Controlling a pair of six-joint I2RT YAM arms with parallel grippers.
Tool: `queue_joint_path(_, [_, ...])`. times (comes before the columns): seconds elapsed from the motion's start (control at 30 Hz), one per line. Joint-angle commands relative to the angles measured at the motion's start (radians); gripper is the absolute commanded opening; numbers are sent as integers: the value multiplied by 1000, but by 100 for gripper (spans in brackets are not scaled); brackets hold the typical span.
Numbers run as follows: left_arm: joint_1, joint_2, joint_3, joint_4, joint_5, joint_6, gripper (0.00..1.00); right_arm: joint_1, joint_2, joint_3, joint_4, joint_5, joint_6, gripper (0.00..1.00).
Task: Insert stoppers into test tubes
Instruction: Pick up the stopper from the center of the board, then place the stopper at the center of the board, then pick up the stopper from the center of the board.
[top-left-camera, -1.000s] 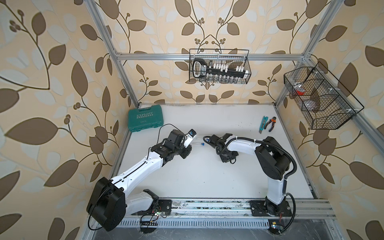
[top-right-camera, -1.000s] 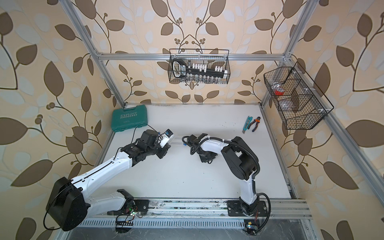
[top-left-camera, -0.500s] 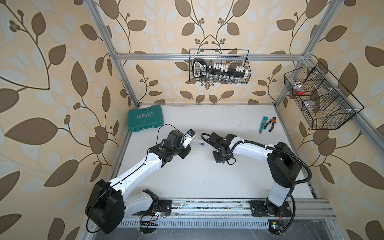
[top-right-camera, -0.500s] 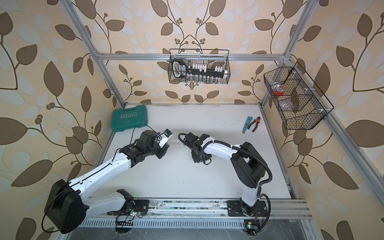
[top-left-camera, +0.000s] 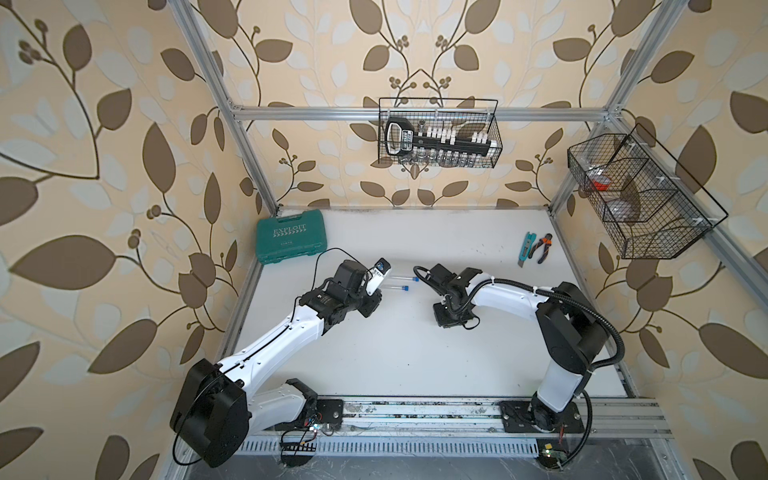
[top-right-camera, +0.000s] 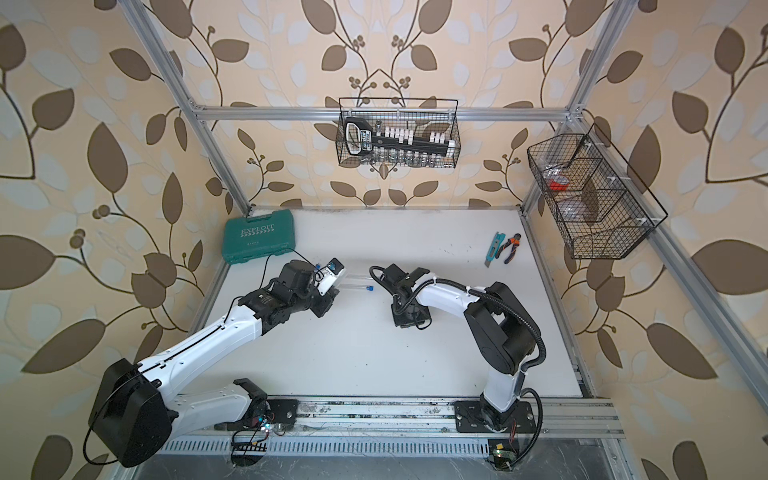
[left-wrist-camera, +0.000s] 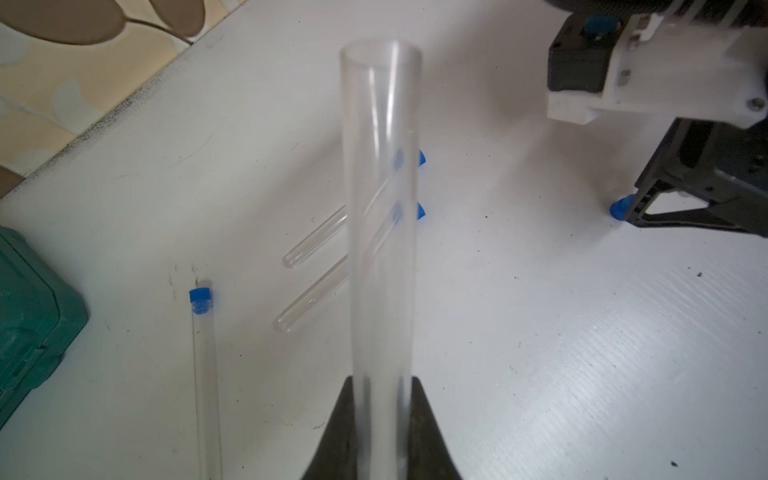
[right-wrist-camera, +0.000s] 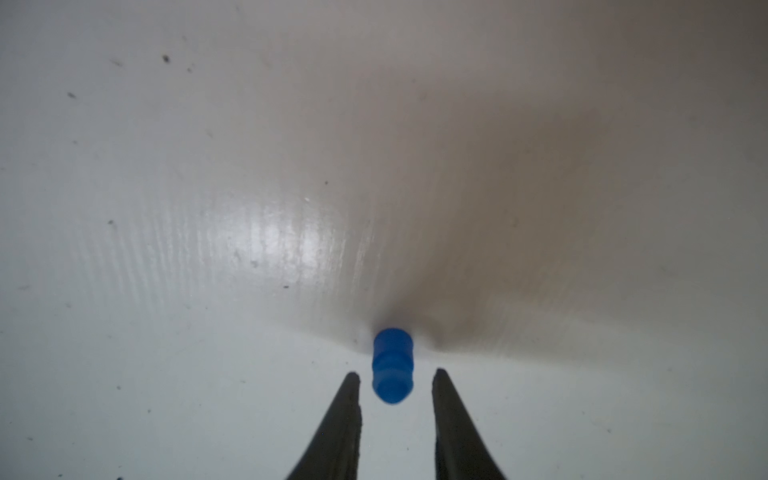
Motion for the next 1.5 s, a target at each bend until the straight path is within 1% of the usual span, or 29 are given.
queue_joint_path(0.0, [-3, -15, 7, -5, -19, 9, 0, -20, 36, 22, -2, -10, -7, 25])
queue_joint_path(0.17, [-3, -12, 5, 1, -17, 9, 0, -21, 49, 27, -25, 57, -13, 17])
queue_joint_path(0.33, [-2, -13, 3, 0, -27, 15, 0, -19, 27, 64, -105, 230, -58, 9])
queue_joint_path(0.5, [-3, -25, -7, -12, -72, 30, 0, -8, 33, 93, -204, 448, -120, 7])
queue_joint_path(0.57, [-1, -32, -9, -19, -109, 39, 0, -2, 62, 113, -209, 495, -127, 8])
queue_joint_path(0.63, [-1, -41, -10, -25, -145, 46, 0, 35, 107, 140, -208, 512, -135, 13])
queue_joint_path(0.67, [-1, -48, -9, -26, -160, 49, 0, 56, 135, 158, -205, 509, -139, 16])
queue_joint_path(0.73, [1, -63, -11, -22, -181, 57, 0, 95, 168, 190, -185, 459, -149, 23])
queue_joint_path(0.8, [1, -73, -13, -20, -194, 65, 0, 131, 174, 218, -157, 378, -160, 29])
queue_joint_path(0.87, [2, -77, -13, -20, -199, 68, 0, 141, 151, 224, -119, 278, -153, 32])
queue_joint_path(1.0, [2, -75, -13, -18, -195, 64, 0, 126, 76, 191, -62, 160, -155, 34])
queue_joint_path(1.1, [2, -74, -15, -14, -196, 62, 0, 75, -3, 147, -27, 82, -156, 34])
queue_joint_path(1.2, [2, -72, -15, -9, -194, 59, 0, 17, -70, 106, -3, 8, -185, 35])
queue_joint_path(1.27, [2, -72, -18, -4, -192, 57, 0, 4, -72, 90, -11, -23, -202, 38])
queue_joint_path(1.37, [2, -72, -16, -5, -192, 57, 0, -22, -67, 72, 5, -101, -217, 38])
queue_joint_path(1.47, [3, -78, -21, -13, -187, 71, 0, -34, -85, 93, 3, -104, -325, 37])
